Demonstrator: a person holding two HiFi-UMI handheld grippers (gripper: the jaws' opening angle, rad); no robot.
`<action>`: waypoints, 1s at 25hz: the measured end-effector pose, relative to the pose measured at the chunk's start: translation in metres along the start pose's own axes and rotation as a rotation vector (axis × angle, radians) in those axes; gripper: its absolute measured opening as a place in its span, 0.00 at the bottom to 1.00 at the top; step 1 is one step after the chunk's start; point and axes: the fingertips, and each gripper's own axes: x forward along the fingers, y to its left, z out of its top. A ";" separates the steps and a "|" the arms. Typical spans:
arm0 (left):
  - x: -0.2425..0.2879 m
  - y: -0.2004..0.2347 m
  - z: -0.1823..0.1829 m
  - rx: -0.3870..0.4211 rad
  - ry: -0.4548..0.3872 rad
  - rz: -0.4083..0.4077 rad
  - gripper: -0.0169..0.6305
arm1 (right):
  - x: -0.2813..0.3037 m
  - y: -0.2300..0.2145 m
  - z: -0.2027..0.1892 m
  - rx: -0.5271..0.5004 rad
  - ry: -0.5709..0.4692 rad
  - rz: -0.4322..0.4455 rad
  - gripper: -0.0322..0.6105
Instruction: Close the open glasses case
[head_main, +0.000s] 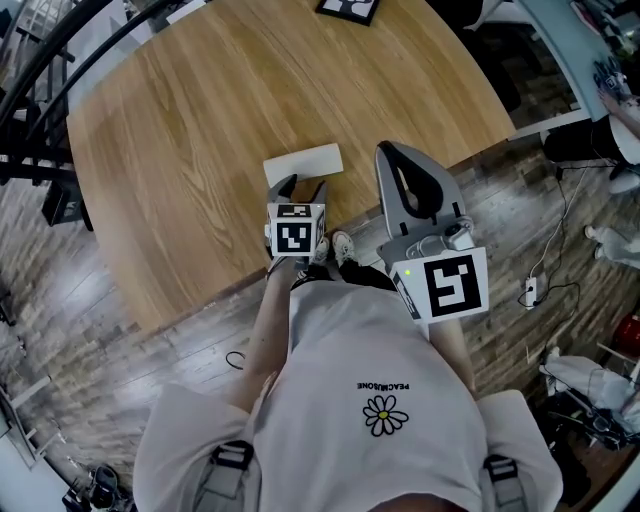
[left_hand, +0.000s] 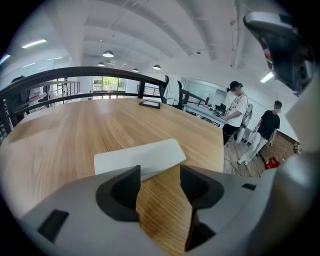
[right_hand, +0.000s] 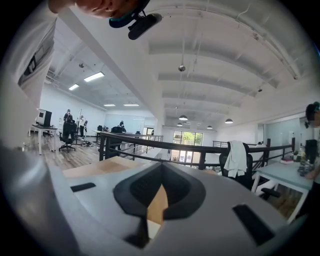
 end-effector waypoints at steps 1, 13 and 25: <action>0.000 0.001 0.001 0.002 -0.003 0.001 0.41 | 0.001 0.001 0.000 -0.002 -0.001 0.001 0.06; -0.056 0.000 0.126 0.023 -0.327 0.000 0.41 | 0.007 -0.007 0.001 -0.003 -0.029 -0.018 0.06; -0.174 -0.045 0.254 0.238 -0.652 0.056 0.08 | 0.014 -0.028 0.019 0.007 -0.113 -0.038 0.06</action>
